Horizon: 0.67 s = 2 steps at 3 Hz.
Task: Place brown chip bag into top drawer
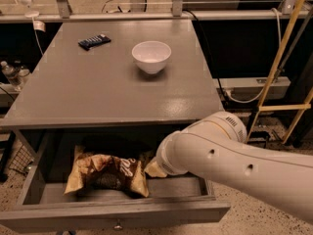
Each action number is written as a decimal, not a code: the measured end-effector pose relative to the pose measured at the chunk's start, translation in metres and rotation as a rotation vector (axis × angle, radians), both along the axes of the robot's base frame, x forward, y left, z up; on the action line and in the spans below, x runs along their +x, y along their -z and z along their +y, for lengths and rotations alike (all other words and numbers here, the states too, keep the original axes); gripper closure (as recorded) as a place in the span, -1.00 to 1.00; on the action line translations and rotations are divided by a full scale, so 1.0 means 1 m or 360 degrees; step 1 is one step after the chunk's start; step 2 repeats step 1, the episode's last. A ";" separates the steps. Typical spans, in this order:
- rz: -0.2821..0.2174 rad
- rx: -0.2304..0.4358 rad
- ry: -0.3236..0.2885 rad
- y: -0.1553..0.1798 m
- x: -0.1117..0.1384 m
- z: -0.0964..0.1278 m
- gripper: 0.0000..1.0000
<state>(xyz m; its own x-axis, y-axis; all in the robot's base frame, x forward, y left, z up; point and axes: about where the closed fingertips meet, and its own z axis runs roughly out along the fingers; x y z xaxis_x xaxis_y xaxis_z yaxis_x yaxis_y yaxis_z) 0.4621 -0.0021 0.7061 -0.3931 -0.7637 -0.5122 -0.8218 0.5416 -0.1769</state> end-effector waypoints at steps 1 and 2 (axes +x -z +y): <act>-0.0030 -0.0014 0.0135 -0.013 -0.007 -0.034 0.27; -0.0030 -0.0014 0.0135 -0.013 -0.007 -0.034 0.27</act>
Offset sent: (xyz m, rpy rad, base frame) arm 0.0000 0.0000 0.0000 0.0000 0.0000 0.0000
